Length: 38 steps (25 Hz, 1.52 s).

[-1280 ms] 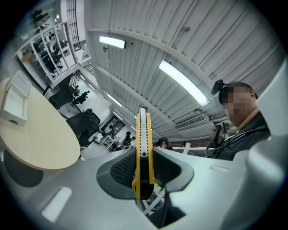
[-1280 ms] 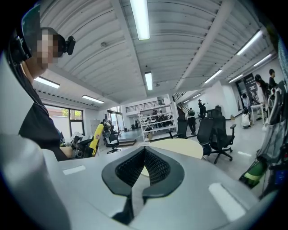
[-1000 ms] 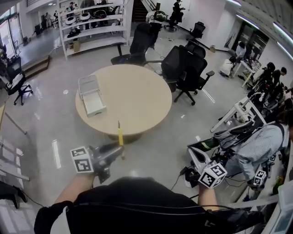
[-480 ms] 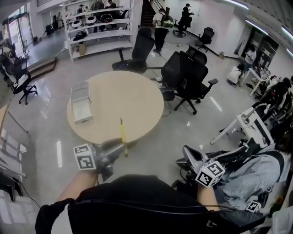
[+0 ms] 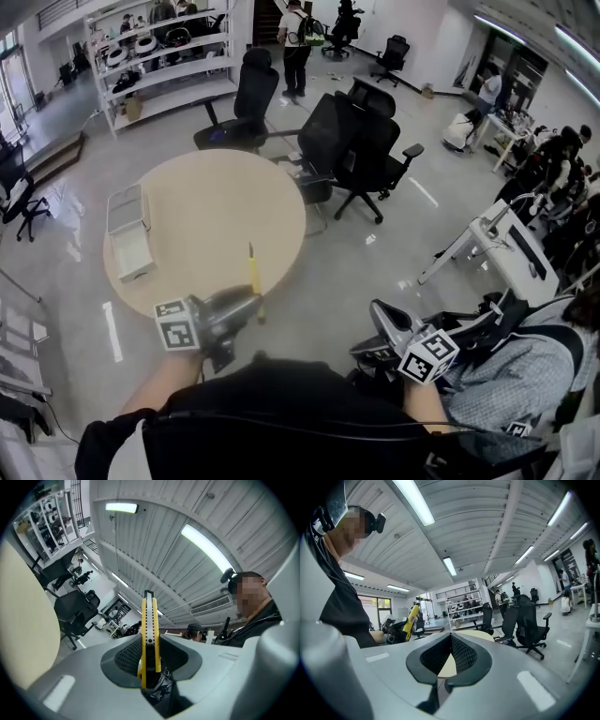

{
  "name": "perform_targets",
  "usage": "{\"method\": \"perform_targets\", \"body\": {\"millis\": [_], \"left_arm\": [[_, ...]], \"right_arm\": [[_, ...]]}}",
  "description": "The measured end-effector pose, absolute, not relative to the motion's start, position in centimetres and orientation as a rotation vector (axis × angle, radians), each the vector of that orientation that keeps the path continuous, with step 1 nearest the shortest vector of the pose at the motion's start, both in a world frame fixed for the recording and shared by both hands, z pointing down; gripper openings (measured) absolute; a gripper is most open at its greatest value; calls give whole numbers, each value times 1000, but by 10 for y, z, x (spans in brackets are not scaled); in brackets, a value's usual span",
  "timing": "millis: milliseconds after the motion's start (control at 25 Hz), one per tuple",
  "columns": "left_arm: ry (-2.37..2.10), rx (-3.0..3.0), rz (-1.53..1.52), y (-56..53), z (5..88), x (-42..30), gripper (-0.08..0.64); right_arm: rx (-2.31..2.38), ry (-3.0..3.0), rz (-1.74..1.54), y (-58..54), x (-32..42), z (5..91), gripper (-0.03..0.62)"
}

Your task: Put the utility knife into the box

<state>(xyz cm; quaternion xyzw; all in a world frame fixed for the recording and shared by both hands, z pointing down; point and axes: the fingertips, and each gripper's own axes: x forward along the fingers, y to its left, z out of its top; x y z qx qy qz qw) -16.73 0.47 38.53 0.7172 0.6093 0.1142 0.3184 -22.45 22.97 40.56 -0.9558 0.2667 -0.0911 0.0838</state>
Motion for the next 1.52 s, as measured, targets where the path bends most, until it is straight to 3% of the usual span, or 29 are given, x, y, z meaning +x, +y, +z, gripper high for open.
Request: {"method": "perform_targets", "body": {"millis": [600, 1040, 1520], "left_arm": [[1718, 1834, 239, 11, 373, 51, 110], [1523, 1937, 290, 24, 405, 134, 110], [1454, 2016, 273, 196, 380, 206, 109]], "right_arm": [[-2960, 574, -230, 270, -17, 363, 14], [-2887, 635, -286, 336, 101, 392, 14], [-2859, 647, -274, 531, 181, 414, 14]]}}
